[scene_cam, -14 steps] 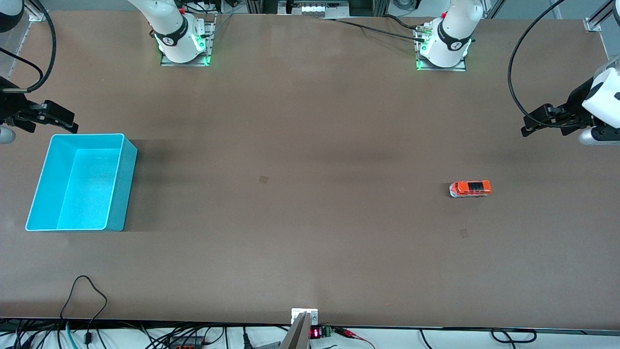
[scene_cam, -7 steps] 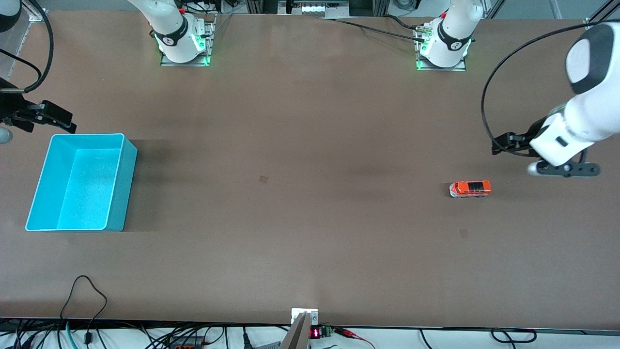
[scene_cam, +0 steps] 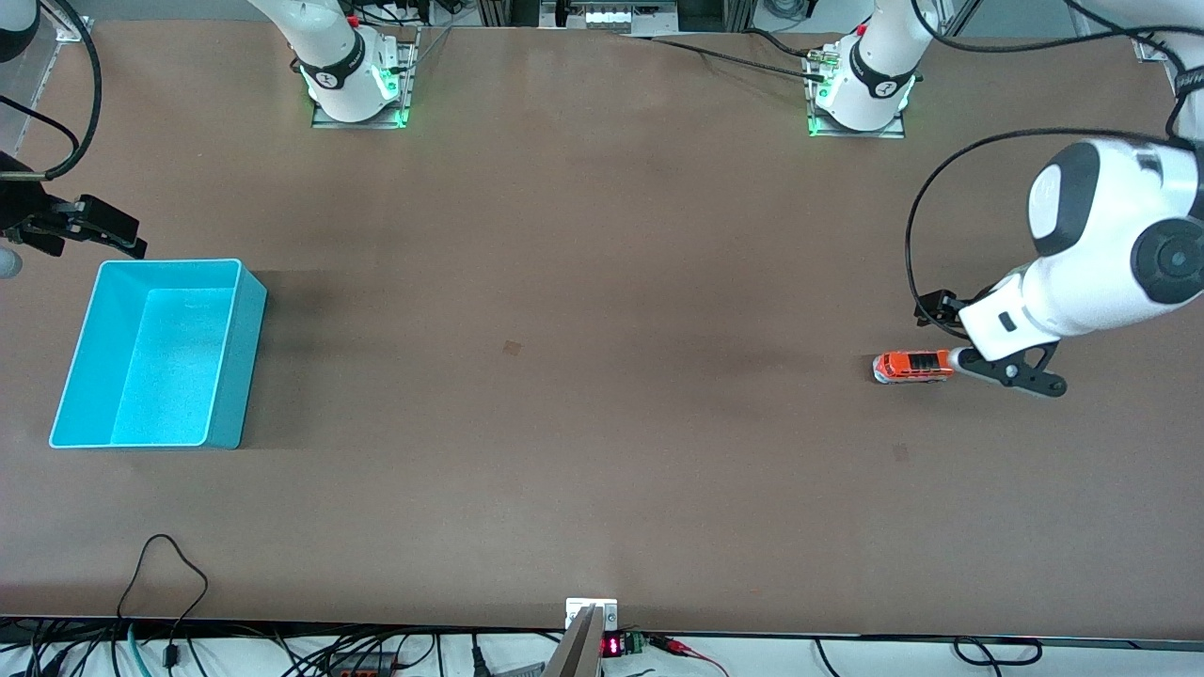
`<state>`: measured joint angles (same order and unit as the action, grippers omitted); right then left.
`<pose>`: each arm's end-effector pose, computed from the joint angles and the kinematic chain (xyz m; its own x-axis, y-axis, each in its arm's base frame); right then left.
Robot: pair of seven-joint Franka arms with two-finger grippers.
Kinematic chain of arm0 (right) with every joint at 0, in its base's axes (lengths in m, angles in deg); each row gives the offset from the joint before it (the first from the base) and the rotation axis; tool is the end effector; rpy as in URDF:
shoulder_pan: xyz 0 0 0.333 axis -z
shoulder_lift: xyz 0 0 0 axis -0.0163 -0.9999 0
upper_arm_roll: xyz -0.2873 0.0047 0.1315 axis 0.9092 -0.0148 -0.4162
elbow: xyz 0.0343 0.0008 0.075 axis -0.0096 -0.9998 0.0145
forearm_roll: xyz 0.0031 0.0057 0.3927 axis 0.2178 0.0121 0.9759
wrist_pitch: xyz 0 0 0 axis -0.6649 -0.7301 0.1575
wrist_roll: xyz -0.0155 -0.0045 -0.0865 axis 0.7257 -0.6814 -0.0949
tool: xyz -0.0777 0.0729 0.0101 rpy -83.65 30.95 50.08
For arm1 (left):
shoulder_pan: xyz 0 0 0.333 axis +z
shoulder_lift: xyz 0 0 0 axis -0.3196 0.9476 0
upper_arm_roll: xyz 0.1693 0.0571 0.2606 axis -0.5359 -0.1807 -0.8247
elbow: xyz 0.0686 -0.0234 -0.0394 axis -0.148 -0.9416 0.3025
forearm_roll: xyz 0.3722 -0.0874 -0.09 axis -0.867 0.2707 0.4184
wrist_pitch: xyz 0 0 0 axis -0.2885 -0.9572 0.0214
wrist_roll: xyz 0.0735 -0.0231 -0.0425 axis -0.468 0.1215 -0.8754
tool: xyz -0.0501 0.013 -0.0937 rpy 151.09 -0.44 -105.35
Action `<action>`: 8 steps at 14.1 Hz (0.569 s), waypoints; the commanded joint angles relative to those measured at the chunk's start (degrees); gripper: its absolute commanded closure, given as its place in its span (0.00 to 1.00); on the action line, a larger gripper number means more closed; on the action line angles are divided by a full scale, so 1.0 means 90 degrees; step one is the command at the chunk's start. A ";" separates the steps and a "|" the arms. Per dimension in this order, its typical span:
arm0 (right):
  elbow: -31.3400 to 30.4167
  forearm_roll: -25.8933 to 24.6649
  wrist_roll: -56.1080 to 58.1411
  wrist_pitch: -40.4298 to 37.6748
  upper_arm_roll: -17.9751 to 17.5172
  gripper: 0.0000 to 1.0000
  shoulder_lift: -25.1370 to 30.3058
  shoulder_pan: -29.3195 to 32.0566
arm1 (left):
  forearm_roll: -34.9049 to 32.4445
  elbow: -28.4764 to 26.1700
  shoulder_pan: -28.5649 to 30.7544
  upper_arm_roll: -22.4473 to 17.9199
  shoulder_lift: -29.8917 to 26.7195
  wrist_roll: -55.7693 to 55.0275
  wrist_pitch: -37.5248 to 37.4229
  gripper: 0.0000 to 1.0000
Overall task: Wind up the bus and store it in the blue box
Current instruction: 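Lower the left gripper over the orange toy bus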
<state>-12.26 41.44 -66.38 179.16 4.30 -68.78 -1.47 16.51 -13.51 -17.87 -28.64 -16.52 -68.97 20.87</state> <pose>0.5744 -0.0292 0.5931 0.9996 -0.0207 -0.0209 -0.0203 -0.9996 0.0192 0.6207 -0.0266 0.3839 0.9052 -0.3871 -0.1754 -0.3832 -0.9219 0.0566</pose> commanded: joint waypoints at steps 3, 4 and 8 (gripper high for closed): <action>0.0007 0.0046 -0.0092 -0.0085 -0.0004 0.00 0.0062 0.0021 | -0.0097 -0.0342 0.0354 0.0019 0.0401 0.2974 0.0777 0.00; 0.0007 0.0046 -0.0092 -0.0085 -0.0004 0.00 0.0062 0.0021 | -0.0087 -0.0605 0.0403 0.0019 0.0401 0.3745 0.1040 0.00; 0.0007 0.0134 -0.0083 -0.0085 0.0005 0.00 0.0062 0.0030 | -0.0087 -0.1144 0.0422 0.0019 0.0615 0.6295 0.2358 0.00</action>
<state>-12.26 41.62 -66.38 179.14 4.36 -68.78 -1.44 16.23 -21.46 -14.21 -28.68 -11.19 -22.63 37.14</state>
